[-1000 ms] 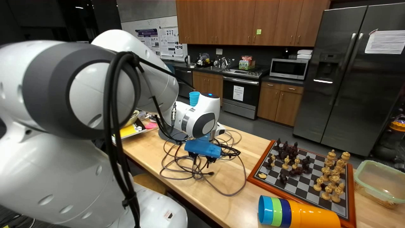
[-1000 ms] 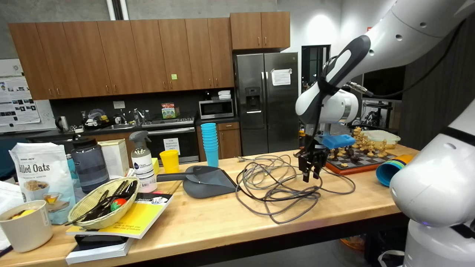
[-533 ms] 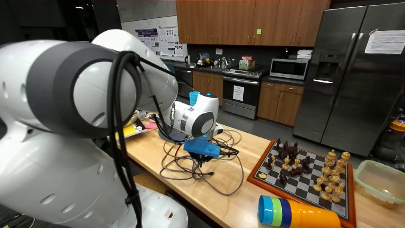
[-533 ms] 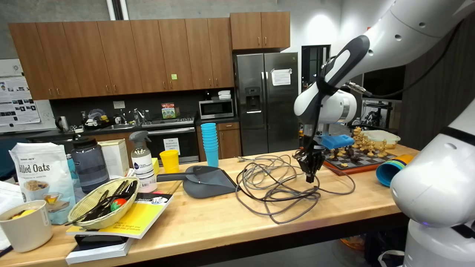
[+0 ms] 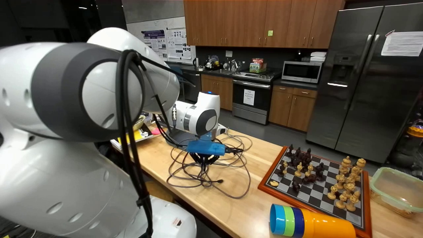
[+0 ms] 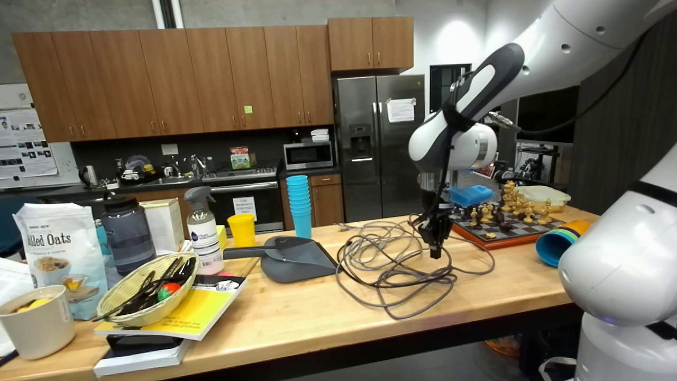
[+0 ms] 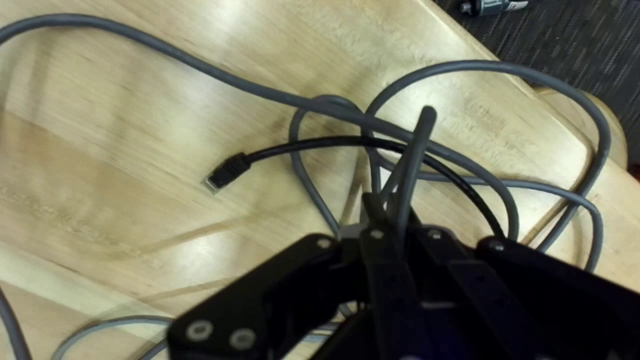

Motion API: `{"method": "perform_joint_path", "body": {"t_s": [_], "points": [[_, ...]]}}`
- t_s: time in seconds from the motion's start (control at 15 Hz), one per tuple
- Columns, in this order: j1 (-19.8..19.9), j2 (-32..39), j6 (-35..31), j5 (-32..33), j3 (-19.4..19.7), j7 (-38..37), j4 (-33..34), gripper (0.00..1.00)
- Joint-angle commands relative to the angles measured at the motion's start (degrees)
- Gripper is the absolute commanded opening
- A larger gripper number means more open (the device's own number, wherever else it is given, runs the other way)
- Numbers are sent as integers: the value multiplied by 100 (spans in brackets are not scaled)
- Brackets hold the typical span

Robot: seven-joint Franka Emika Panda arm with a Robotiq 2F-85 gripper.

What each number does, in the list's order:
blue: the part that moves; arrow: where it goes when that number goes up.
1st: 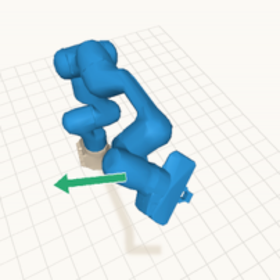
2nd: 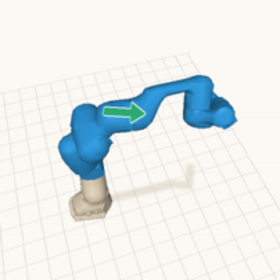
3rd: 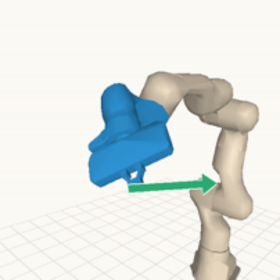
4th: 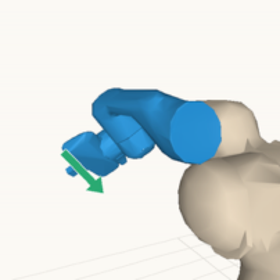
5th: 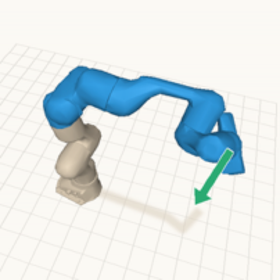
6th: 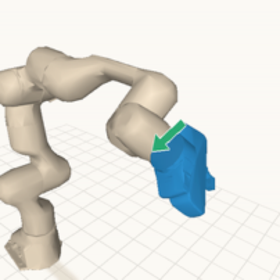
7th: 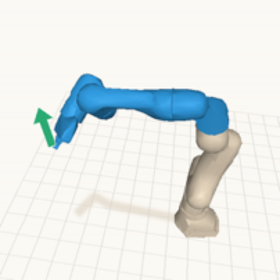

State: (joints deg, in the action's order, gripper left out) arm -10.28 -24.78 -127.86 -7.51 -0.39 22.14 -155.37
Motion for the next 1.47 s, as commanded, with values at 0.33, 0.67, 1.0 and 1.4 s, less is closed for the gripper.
{"method": "perform_joint_path", "body": {"t_s": [0.33,0.67,1.0,1.4], "points": [[-322,-917,1310,296,-151,335,547,2],[-531,-1138,1824,347,-264,405,871,2],[-694,-953,2349,436,-423,474,1411,2],[-778,-87,2790,1066,-936,429,2551,2]]}}
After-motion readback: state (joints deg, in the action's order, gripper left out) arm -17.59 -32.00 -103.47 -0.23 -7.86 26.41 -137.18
